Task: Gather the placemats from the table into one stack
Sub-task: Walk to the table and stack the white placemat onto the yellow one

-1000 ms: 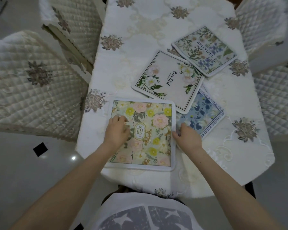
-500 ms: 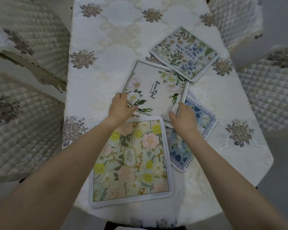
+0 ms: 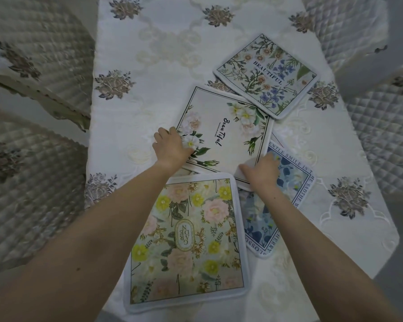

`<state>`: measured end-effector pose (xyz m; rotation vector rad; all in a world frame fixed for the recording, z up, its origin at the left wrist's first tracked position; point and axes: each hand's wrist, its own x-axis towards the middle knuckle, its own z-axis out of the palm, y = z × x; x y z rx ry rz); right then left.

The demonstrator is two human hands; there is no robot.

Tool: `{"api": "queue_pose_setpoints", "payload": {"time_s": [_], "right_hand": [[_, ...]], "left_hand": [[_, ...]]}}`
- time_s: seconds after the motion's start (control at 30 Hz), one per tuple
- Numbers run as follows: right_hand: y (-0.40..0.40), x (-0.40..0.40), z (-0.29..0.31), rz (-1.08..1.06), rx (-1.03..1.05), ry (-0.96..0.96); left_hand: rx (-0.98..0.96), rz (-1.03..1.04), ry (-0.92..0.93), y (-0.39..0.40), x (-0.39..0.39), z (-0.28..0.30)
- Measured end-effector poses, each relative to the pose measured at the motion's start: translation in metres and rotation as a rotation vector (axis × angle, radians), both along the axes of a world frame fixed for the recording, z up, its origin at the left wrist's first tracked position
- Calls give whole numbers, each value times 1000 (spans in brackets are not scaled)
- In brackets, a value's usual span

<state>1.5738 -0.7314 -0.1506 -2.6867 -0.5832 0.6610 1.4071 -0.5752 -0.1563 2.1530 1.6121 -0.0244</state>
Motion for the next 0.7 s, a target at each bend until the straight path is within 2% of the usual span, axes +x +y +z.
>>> {"api": "queue_pose_setpoints", "payload": {"time_s": [0.2,0.4,0.53,0.7], "right_hand": [[-2,8,-1,-144,250,157],[3,19,10,-366,488,283],[9,26,26,-385,589,306],[13,32,47,-363,618,285]], "left_hand": [[-111,106,-29,17,-2,-5],[-294,104,-445,40,-14,2],[-270,110,-581,40,-10,18],[-145,85,-595,34,-9,41]]}}
